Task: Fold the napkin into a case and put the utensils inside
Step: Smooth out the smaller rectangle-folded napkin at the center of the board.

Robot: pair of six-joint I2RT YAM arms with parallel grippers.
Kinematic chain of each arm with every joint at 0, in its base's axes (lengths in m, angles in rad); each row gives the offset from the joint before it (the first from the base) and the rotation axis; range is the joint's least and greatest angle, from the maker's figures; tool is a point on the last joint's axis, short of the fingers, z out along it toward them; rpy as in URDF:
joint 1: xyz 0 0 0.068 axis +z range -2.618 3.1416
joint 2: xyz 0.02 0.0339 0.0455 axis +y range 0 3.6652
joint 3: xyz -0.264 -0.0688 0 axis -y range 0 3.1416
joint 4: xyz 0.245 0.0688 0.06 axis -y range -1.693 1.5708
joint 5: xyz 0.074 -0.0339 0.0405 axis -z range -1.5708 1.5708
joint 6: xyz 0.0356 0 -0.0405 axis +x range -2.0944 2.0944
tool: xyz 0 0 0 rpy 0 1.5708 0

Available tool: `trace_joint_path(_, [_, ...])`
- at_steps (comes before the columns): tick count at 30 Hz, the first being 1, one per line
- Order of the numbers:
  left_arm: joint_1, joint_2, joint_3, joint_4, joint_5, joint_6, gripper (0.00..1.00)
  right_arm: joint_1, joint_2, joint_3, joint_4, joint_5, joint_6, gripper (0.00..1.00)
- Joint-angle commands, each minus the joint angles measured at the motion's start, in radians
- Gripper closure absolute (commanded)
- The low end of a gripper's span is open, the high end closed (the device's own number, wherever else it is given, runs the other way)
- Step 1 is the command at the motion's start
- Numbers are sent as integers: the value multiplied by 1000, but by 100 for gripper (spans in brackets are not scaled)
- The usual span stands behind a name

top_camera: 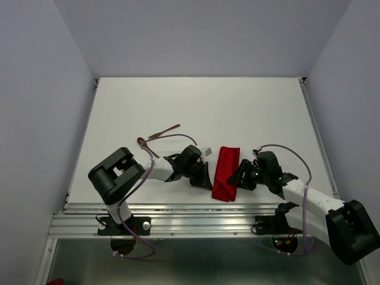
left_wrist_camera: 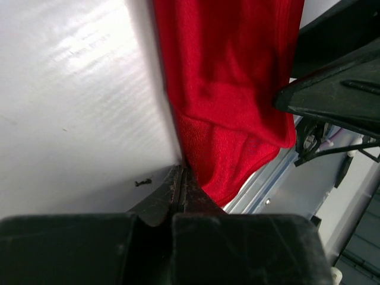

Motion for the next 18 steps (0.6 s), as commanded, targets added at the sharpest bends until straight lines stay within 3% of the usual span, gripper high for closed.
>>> trace_joint_path(1, [-30,-10,-35,-16,-8,-11,100,23,-38,-55,-13,-12,36,44])
trace_joint_path(10, [-33,12,-32,-5,-14,-14,100,24,-108,-77,-62,13,58,59])
trace_joint_path(18, [-33,13,-26,-8,-24,-11,100,24,-147,-36,-151,35,47,59])
